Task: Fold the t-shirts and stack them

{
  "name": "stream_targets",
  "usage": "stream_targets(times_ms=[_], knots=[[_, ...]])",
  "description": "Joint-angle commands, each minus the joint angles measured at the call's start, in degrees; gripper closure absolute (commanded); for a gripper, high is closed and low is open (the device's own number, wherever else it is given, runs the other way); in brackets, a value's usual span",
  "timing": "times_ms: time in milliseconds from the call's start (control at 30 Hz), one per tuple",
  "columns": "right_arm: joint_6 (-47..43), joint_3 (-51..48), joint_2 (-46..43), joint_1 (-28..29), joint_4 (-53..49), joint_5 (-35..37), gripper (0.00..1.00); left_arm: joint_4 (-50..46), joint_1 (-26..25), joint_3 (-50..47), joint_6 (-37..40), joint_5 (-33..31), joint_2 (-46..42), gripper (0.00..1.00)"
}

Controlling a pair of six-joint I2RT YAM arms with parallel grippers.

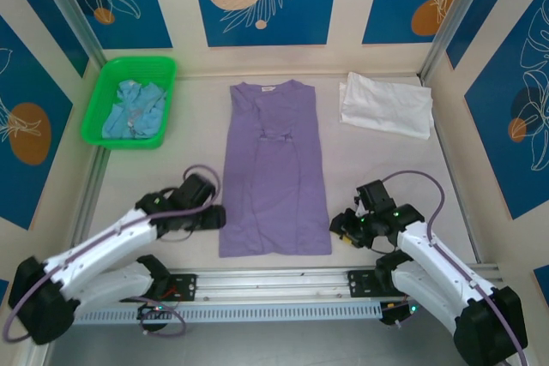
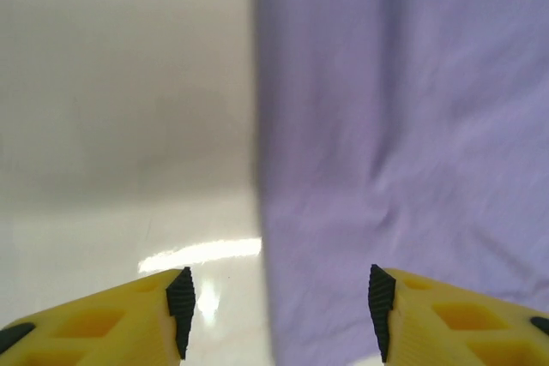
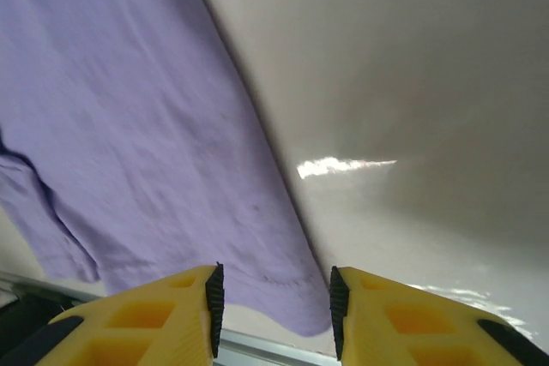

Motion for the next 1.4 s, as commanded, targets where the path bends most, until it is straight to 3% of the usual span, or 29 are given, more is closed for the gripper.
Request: stream_targets(times_ms=[0,167,367,733,1067,1367], knots=[[2.5,-1.9,-0.4,3.9,0.8,-2.8,0.60,-2.1,-3.0,-6.9,-9.5,4.9,-5.7,0.45],[6.4,-1.5,3.3,11.7,3.1,2.0,0.59,4.8,-3.7,-11.7,-11.4,9.8,-5.1,0.44],[7.8,-0.5,7.3,14.7,3.7,5.7,0.57,15.1,-3.8,-14.3,-12.9,14.7,0.4,0.45],[7.2,-0.2,10.1,15.8,8.9,3.9,0.59,21.8,-3.8,-14.8,-13.0,18.5,4.9,0.51],[6.4,0.9,11.0,16.6,7.6,5.3,0.64,27.7,-3.8,-15.2,-13.3,22.6,7.9,0.55],[6.3,0.9,11.2,16.9,7.3,5.7,0.71,27.4,-3.7,-15.0,-12.4,25.0,5.5,0.55]])
